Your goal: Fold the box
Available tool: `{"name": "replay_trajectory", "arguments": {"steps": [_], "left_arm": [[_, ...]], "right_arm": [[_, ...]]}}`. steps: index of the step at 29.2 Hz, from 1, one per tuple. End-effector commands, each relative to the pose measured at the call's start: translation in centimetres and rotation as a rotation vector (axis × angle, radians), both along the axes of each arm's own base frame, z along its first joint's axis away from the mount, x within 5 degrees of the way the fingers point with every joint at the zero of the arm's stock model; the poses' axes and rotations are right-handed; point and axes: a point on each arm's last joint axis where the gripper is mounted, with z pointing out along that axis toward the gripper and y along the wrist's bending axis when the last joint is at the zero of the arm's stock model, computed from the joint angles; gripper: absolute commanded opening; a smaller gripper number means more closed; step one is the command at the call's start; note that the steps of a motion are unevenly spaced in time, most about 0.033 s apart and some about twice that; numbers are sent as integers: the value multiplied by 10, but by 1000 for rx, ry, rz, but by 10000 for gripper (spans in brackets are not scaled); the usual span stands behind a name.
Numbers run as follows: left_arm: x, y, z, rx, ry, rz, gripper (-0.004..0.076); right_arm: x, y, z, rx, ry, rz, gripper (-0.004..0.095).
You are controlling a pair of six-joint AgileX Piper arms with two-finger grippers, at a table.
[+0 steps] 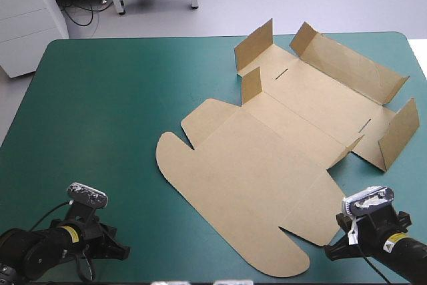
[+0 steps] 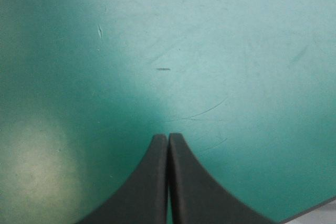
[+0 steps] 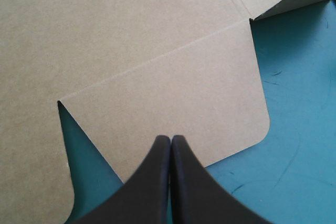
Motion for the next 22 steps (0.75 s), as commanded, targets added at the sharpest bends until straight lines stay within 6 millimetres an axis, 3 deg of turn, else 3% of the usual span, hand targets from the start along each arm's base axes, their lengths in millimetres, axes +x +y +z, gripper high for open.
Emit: {"name": "replay_trajectory", "arguments": {"steps": [1,12,22], "left_arm": [[4,-2,12,-36,-57,6,-32],[4,-2,12,-36,-57,6,-32],[4,-2,12,-36,-57,6,-32]], "right_arm": [[4,1,11,17,-65,-5,-23],[5,2,16,98,-73,-56,-23],[5,-2,86,206,-352,-128,-6]]}}
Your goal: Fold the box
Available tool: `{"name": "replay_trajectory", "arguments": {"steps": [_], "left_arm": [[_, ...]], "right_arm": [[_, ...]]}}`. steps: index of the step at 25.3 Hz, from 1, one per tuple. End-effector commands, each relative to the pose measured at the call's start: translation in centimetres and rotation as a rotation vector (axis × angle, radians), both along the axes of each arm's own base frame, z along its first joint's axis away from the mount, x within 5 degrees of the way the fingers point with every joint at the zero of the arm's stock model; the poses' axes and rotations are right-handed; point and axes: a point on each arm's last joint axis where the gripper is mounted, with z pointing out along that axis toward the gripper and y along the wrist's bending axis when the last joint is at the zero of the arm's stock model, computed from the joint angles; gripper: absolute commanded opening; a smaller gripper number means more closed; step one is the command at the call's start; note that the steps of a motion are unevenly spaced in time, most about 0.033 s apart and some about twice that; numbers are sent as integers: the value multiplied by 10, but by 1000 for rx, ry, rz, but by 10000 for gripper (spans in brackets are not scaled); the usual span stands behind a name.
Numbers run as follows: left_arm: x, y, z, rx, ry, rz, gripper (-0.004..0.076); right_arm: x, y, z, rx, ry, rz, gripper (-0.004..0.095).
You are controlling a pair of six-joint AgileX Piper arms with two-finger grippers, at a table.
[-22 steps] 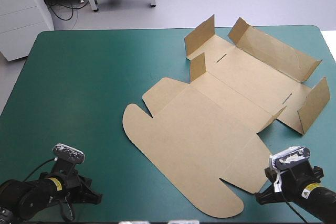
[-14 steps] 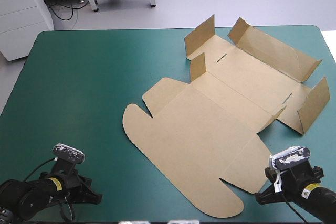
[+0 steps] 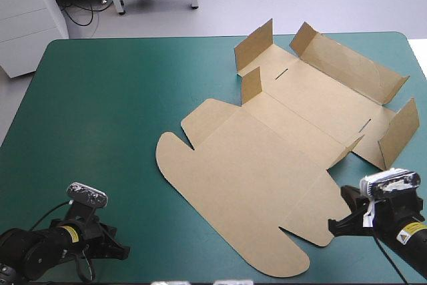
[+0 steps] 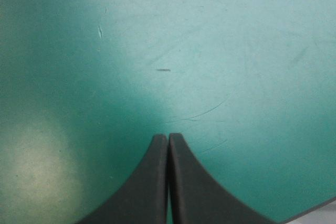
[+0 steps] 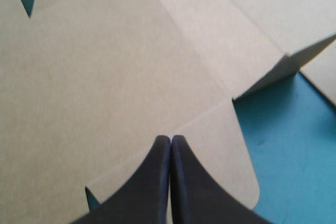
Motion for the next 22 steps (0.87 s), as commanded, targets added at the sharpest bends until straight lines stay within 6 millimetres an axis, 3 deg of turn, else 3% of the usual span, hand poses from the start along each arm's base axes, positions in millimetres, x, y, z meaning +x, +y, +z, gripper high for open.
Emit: {"name": "replay_trajectory", "arguments": {"steps": [1,4,13,19,22], "left_arm": [[4,-2,11,-36,-56,7,-32],[4,-2,11,-36,-56,7,-32],[4,-2,11,-36,-56,7,-32],[4,-2,11,-36,-56,7,-32],[4,-2,11,-36,-56,7,-32]], "right_arm": [[3,-4,38,53,-188,-68,9],[6,-9,49,39,-197,-125,111],[29,-11,73,85,-164,-223,586],[61,-11,68,80,24,-333,588],[90,-15,64,50,158,-485,591]]}}
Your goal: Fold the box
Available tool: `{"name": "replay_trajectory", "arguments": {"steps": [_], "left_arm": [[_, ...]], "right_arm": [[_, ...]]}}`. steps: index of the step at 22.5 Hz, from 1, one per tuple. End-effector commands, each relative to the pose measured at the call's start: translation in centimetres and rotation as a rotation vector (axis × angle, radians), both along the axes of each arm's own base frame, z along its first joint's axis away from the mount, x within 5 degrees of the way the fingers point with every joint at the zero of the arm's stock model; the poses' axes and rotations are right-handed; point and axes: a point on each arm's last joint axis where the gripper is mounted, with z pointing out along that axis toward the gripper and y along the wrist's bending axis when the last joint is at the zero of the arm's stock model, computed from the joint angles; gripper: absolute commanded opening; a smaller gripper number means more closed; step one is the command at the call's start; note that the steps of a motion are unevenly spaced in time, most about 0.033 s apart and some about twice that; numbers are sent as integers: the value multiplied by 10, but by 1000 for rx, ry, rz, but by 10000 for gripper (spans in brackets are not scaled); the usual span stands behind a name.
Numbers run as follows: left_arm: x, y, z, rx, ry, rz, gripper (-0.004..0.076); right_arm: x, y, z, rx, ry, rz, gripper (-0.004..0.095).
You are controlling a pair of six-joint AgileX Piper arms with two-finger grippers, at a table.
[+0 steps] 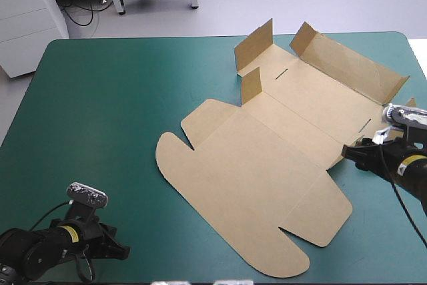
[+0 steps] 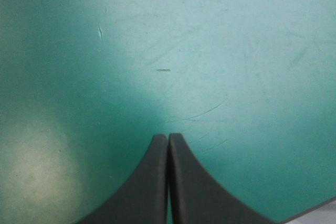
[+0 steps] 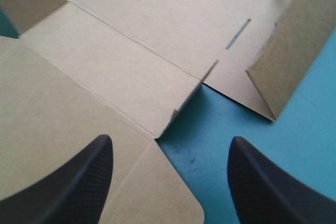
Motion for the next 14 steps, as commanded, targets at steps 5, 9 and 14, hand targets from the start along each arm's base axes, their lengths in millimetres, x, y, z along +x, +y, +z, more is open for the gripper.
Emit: {"name": "replay_trajectory", "arguments": {"steps": [5,9,14], "left_arm": [[4,-2,11,-36,-56,7,-32],[4,-2,11,-36,-56,7,-32],[4,-2,11,-36,-56,7,-32]], "right_arm": [[46,10,-7,118,96,-107,591],[62,13,-16,167,117,-163,592],[76,15,-29,206,164,-224,593]]}}
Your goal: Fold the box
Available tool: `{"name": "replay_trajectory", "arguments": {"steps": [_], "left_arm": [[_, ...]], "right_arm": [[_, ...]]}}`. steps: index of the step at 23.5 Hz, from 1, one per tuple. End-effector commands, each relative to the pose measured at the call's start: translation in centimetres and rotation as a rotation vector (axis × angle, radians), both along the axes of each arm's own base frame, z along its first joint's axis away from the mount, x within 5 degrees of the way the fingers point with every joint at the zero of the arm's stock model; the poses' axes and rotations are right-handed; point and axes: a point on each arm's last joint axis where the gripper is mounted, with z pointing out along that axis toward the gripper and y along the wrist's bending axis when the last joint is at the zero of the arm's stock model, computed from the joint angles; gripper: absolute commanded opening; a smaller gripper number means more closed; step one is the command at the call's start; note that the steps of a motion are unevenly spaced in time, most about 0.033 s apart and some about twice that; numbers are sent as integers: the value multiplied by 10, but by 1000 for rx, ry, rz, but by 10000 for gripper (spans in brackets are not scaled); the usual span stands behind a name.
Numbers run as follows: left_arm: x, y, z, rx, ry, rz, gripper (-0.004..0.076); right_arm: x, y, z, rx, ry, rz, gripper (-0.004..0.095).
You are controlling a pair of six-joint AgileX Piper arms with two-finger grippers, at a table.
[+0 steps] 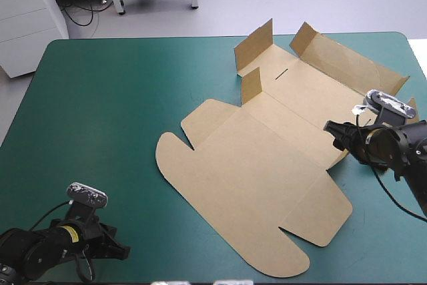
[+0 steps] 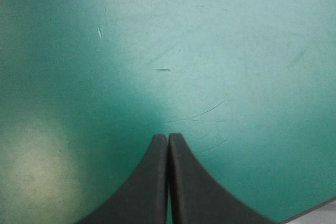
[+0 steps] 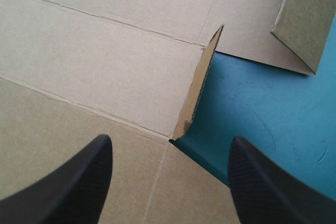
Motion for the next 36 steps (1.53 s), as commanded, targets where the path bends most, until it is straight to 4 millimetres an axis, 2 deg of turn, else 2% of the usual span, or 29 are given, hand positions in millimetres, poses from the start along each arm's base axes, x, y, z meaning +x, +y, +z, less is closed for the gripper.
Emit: {"name": "replay_trajectory", "arguments": {"steps": [1,8,14,17,20,24,29,31,36], "left_arm": [[4,-2,11,-36,-57,7,-32],[2,-2,10,-31,-36,4,-32],[2,-2,10,-30,-34,3,-32],[2,-2,10,-30,-34,3,-32],[2,-2,10,-30,-34,3,-32],[2,-2,10,-30,-34,3,-32],[2,-2,10,-29,-31,3,-32],[2,-2,10,-29,-31,3,-32],[2,-2,10,-29,-31,3,-32]], "right_arm": [[9,0,10,23,-68,-43,593],[18,-7,-7,34,43,-168,608],[27,-29,-10,136,31,-280,608],[28,-47,-13,131,45,-318,607],[35,-46,-23,156,84,-292,607],[62,-36,-45,268,106,-227,607],[74,-41,-64,211,148,-225,601],[78,-41,-67,210,138,-227,560],[80,-41,-67,215,124,-229,161]]}}
